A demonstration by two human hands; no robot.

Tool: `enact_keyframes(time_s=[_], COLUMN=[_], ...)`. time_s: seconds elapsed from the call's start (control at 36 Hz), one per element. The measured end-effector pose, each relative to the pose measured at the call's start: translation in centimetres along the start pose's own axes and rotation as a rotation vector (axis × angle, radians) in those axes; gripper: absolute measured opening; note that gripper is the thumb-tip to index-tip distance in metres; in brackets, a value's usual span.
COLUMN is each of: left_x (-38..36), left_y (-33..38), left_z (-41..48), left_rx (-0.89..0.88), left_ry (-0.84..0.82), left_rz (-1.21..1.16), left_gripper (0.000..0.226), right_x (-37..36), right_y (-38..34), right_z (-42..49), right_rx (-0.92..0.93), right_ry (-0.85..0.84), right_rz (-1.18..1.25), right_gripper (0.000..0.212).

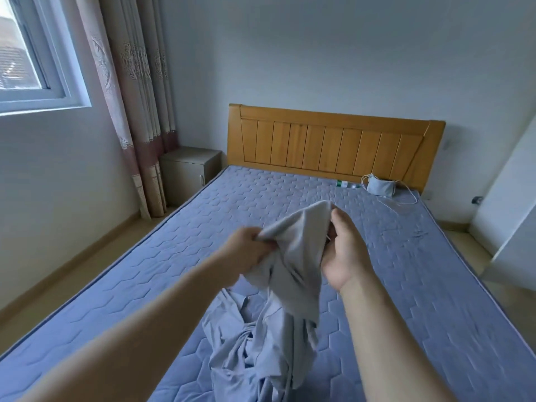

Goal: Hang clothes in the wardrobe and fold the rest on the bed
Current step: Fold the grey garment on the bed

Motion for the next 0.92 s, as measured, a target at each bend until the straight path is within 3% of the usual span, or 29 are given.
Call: enact_keyframes(time_s=[0.11,0.17,0.19,0.28,0.33,0.42,0.5,0.61,0.64,0.78,0.86,0.92], left_x=[1.9,2.9,3.2,2.0,2.1,3.3,4.2,4.0,3.7,4.0,6.0,7.0], left_y=[2.9,4.5,5.4,8.6,10.4,13.0,14.2,14.4,14.5,13.9,12.0,9.6], left_z=[-0.1,-0.6,-0.8,-2.1,-2.6,-3.1,-3.9,-4.4,-4.6,-4.2,-2.7,-1.9], left_rx=[0.044,0.105,0.073,0.014,0.053,-0.011,-0.057,-0.054,-0.052,-0.066,-0.073,-0.026], left_ry=[-0.098,-0.041,-0.047,-0.26,-0.296,-0.295,-0.302,-0.337,-0.358,-0.362,-0.222,-0.097], left_rz=[-0.501,-0.591,-0.524,-0.727,-0.973,-1.042,-1.047,-1.017,-1.007,-0.988,-1.013,-0.951], left_gripper=[0.028,0.04,0.043,0.036,0.027,0.026,0.029,0.029,0.028,0.023,0.02,0.013], right_x=[0.4,-0.1,-0.5,-1.1,-0.7,0.8,0.5,-0.4,-1.0,-1.6,-1.2,-0.7], right_y=[1.7,3.5,4.4,7.4,9.5,11.5,10.9,9.2,9.3,10.0,8.9,8.0], right_z=[-1.5,-2.6,-3.2,-4.9,-5.8,-5.5,-5.0,-3.5,-3.3,-3.4,-2.8,-2.2], right_rx=[-0.064,-0.11,-0.12,-0.126,-0.167,-0.161,-0.114,-0.055,-0.041,-0.177,-0.104,-0.098], right_ry=[-0.093,-0.203,-0.272,-0.483,-0.537,-0.478,-0.413,-0.256,-0.279,-0.315,-0.256,-0.179], right_rz=[-0.082,-0.146,-0.196,-0.442,-0.607,-0.829,-0.825,-0.886,-0.927,-0.946,-0.876,-0.774], right_gripper=[0.024,0.054,0.066,0.078,0.077,0.045,0.031,0.089,0.092,0.026,0.012,0.022])
Point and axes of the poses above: each hand's wrist, its own z-axis towards the middle knuckle, its own x-axis out of the back of the hand, y = z × x, the point moved 9 cm from there along z, towards the middle knuckle, and after that the axes turned 11 degrees about x, right-handed, at the moved point
